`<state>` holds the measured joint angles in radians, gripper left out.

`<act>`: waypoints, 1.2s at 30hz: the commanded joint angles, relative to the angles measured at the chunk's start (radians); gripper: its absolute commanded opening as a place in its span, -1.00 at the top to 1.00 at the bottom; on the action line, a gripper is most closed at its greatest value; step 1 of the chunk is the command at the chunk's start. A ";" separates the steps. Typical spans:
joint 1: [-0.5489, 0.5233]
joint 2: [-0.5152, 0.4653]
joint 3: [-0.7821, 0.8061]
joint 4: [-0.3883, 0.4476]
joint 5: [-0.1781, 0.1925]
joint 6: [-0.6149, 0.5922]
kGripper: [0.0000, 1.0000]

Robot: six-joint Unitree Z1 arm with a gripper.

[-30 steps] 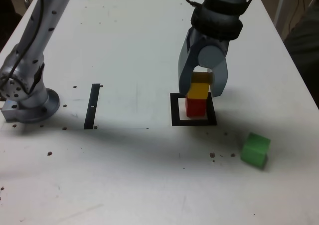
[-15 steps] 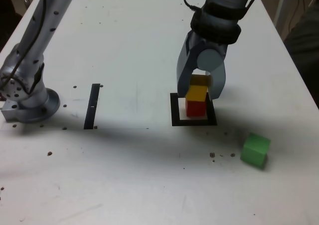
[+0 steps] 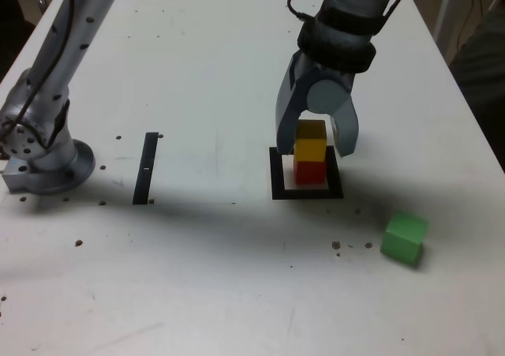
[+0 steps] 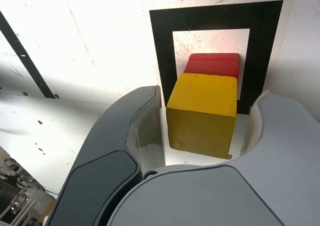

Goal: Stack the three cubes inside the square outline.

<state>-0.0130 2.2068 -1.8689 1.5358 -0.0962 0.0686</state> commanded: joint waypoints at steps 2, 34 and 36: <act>0.002 -0.010 0.005 -0.002 0.004 0.002 -0.99; -0.219 0.066 -0.378 0.101 0.152 -0.018 -1.00; -0.228 0.094 -0.404 0.101 0.145 -0.014 -1.00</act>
<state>-0.2342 2.2771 -2.2471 1.6238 0.0546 0.0502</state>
